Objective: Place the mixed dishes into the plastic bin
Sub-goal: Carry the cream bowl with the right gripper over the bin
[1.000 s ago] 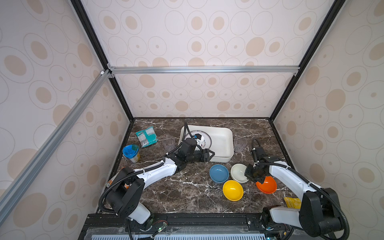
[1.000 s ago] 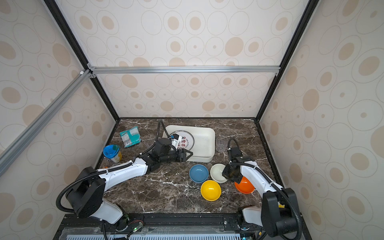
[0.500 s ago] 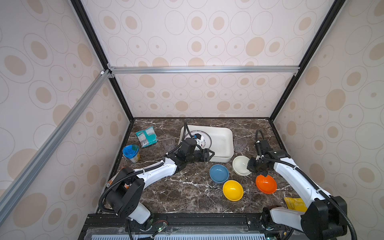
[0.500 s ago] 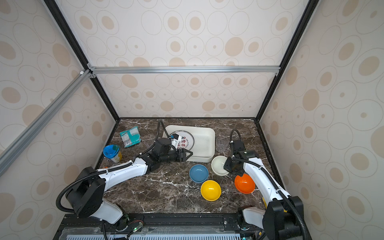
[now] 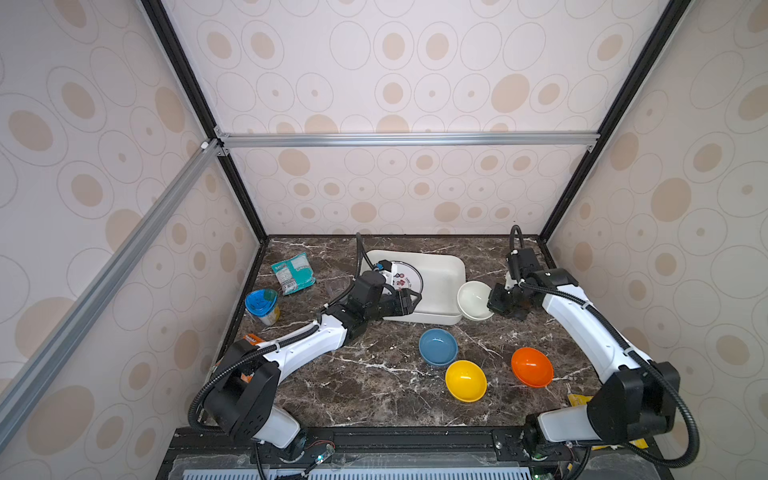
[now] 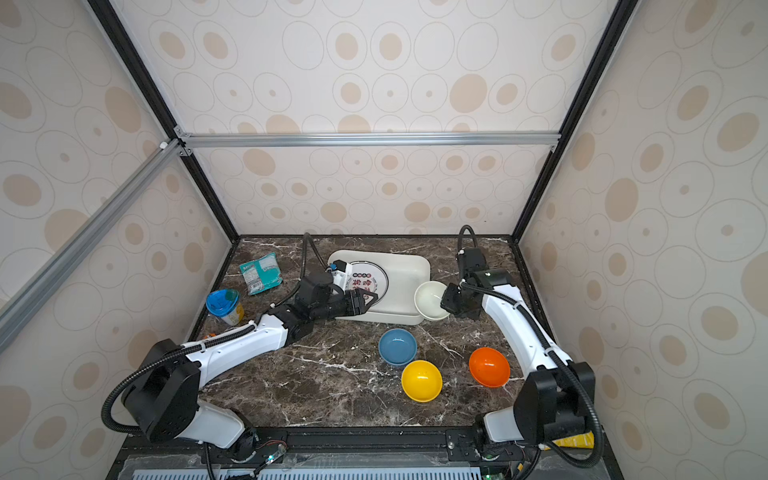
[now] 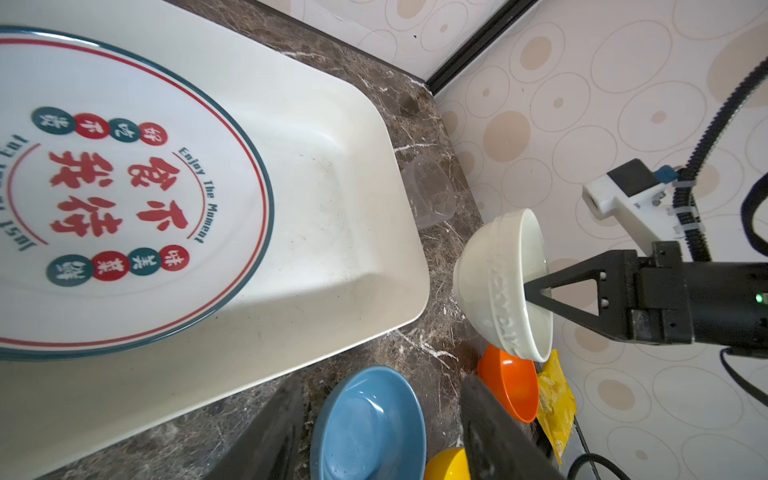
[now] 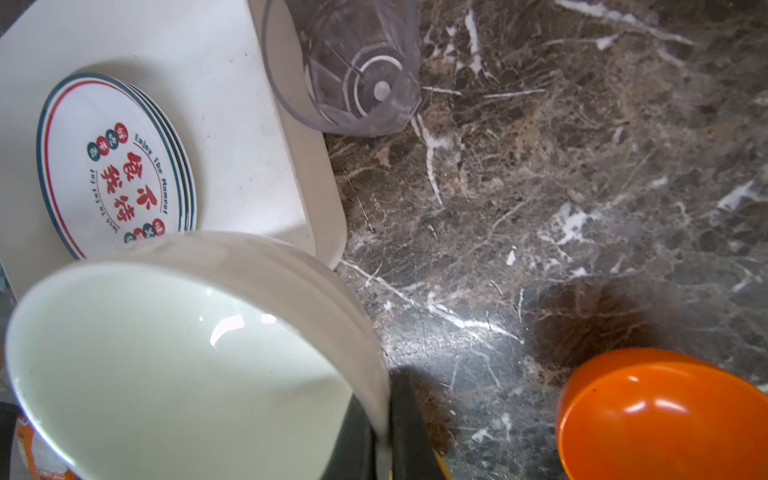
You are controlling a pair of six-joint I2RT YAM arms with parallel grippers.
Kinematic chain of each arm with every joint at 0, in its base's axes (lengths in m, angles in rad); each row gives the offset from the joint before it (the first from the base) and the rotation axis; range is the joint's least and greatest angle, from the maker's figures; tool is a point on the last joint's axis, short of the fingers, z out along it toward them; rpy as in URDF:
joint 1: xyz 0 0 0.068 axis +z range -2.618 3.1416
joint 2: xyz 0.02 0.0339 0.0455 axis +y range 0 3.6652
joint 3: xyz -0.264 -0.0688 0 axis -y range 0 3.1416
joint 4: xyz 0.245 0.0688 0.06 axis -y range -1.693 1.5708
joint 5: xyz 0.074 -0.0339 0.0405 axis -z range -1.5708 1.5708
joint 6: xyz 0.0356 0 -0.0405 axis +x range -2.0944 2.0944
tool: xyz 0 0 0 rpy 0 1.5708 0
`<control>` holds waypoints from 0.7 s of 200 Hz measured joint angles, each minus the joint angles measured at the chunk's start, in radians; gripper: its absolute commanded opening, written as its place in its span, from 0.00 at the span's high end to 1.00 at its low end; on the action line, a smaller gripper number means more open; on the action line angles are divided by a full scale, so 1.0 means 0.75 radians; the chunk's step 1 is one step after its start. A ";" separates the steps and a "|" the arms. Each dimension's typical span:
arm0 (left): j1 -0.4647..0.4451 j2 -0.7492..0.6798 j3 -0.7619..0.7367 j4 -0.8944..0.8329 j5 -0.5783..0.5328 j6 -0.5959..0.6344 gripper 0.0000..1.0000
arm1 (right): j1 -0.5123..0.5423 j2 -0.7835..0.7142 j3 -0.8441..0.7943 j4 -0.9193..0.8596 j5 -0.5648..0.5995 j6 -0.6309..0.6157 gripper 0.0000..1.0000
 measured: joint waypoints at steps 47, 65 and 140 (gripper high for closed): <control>0.015 0.000 0.000 0.001 -0.013 -0.022 0.39 | 0.028 0.237 0.243 0.065 -0.020 0.001 0.98; 0.016 0.000 0.000 0.001 -0.014 -0.025 0.39 | 0.040 0.337 0.341 0.086 -0.025 0.000 0.98; 0.041 0.000 -0.001 0.002 -0.022 -0.033 0.39 | 0.071 0.742 0.725 0.085 -0.020 0.006 0.98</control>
